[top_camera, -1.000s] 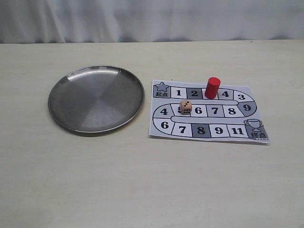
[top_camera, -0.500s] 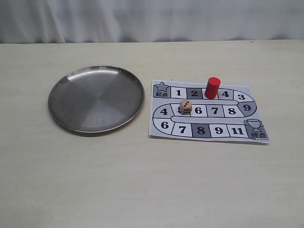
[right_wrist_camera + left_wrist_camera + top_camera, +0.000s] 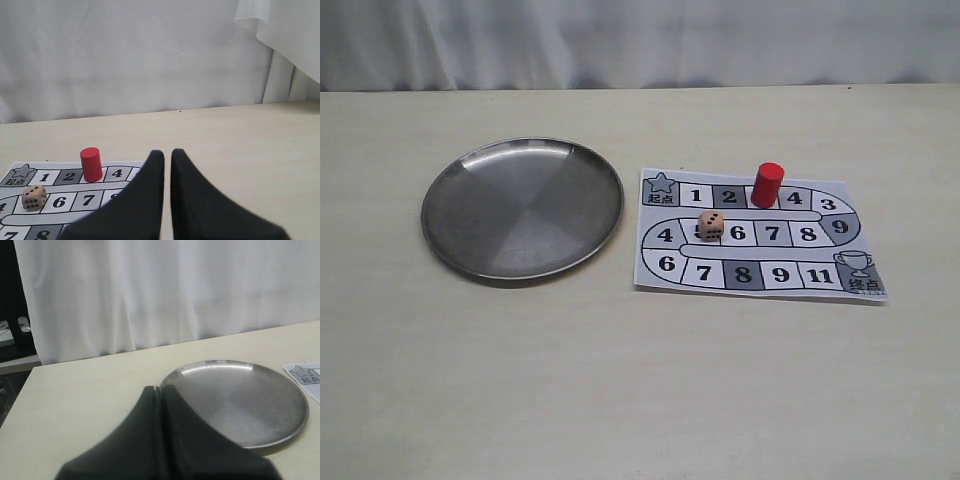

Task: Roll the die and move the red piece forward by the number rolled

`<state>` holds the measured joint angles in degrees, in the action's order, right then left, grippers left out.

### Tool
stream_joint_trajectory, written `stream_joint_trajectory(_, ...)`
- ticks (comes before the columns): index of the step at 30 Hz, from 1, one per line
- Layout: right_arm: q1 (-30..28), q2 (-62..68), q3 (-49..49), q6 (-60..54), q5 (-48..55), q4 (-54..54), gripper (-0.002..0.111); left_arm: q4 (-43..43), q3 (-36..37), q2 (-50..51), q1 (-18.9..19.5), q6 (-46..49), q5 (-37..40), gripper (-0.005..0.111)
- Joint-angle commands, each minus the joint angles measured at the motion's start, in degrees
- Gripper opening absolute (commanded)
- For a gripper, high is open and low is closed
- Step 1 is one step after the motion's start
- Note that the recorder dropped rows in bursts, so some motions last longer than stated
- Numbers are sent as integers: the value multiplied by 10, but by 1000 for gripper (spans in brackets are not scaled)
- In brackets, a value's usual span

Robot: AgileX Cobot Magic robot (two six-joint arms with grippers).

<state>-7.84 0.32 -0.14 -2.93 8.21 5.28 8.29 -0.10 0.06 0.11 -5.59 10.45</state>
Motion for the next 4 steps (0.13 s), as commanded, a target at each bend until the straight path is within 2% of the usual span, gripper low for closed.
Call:
stream_joint_trajectory(1,-3,-3,1,-5,2,0,4,0,1,-1,-1,-1,-5,0)
stream_joint_trajectory(4,-3,-3,1,-5,2,0,4,0,1,-1,-1,-1,-5,0)
